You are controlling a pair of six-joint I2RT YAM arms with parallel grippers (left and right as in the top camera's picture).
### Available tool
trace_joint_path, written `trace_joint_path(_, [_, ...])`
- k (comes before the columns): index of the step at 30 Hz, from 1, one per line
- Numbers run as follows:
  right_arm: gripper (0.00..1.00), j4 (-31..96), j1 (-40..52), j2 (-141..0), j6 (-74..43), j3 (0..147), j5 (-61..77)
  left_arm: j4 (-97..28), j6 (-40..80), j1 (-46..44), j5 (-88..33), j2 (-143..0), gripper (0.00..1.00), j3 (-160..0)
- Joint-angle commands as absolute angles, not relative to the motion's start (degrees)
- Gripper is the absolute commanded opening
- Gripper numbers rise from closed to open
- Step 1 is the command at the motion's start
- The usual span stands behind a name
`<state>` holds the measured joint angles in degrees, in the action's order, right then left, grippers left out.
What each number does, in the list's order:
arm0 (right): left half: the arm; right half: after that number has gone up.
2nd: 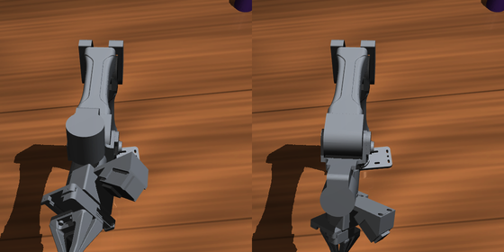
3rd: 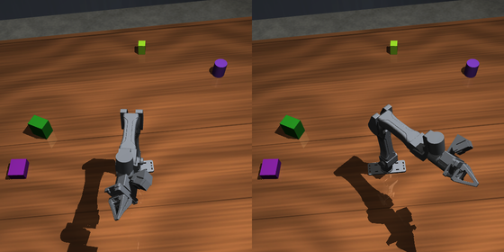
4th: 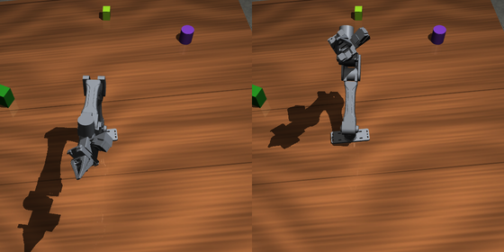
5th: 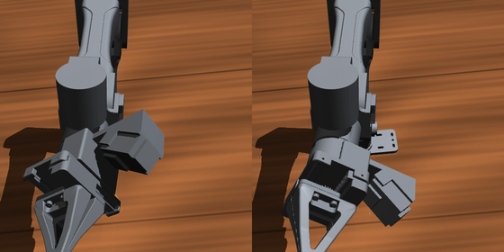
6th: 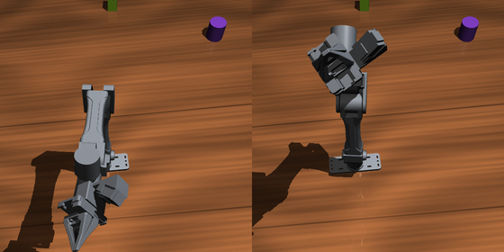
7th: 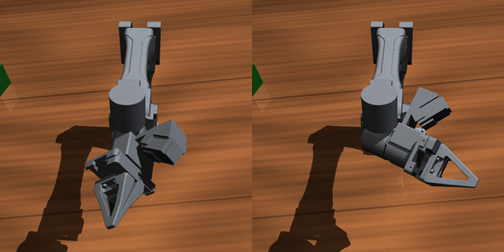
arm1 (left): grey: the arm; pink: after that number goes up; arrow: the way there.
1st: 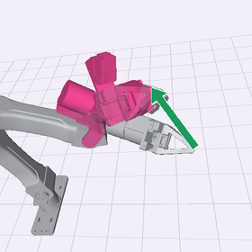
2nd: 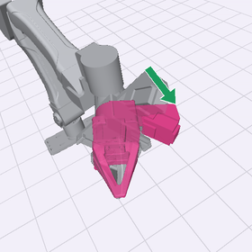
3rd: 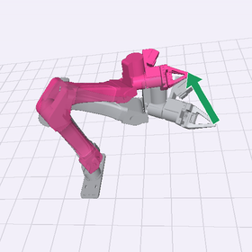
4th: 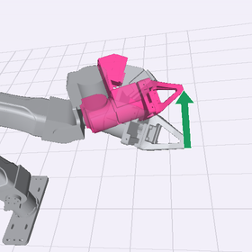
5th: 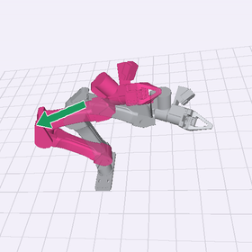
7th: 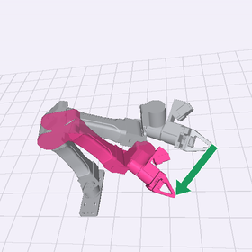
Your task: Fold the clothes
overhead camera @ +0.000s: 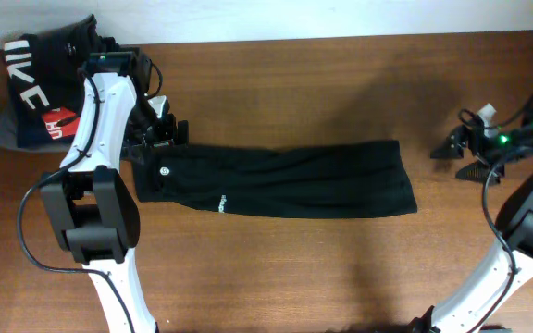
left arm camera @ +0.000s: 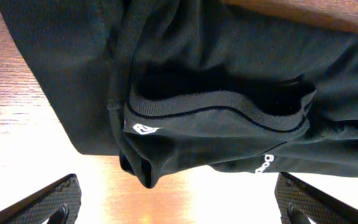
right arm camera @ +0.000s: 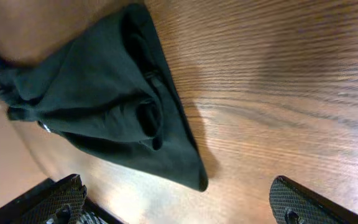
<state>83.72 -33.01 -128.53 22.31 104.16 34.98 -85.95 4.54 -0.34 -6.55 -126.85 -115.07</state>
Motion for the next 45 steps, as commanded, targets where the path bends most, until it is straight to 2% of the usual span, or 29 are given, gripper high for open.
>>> trace_joint_path(1, [0.99,81.95,-33.08,-127.79,25.28,100.9,39.27,-86.02,4.29,-0.1,-6.0,-125.64,0.99,-115.37])
trace_joint_path(18, [0.99,71.75,-29.54,-127.79,25.28,90.59,39.27,-86.0,4.29,-0.1,-6.17,-125.64,0.99,-115.31])
trace_joint_path(34, [0.99,62.76,-18.81,-127.81,24.77,80.47,38.79,-86.0,4.29,-0.1,-6.17,-125.64,0.99,-115.31])
trace_joint_path(36, [0.94,62.37,-17.93,-127.81,24.6,79.9,38.61,-86.0,4.29,-0.1,-6.17,-125.64,0.99,-115.31])
trace_joint_path(38, [0.74,62.08,-17.37,-127.81,23.62,79.7,38.33,-86.0,4.29,-0.1,-6.17,-125.64,0.99,-115.31])
trace_joint_path(39, [0.6,62.06,-17.23,-127.81,23.29,79.7,38.09,-86.0,4.29,-0.1,-6.17,-125.64,0.99,-115.31])
trace_joint_path(44, [0.32,61.65,-17.34,-127.81,20.05,79.7,34.46,-86.04,4.29,-0.1,-6.17,-125.64,0.99,-115.31])
trace_joint_path(45, [0.24,61.36,-17.56,-127.81,19.05,79.72,33.21,-86.02,4.29,-0.1,-6.17,-125.64,0.99,-115.31])
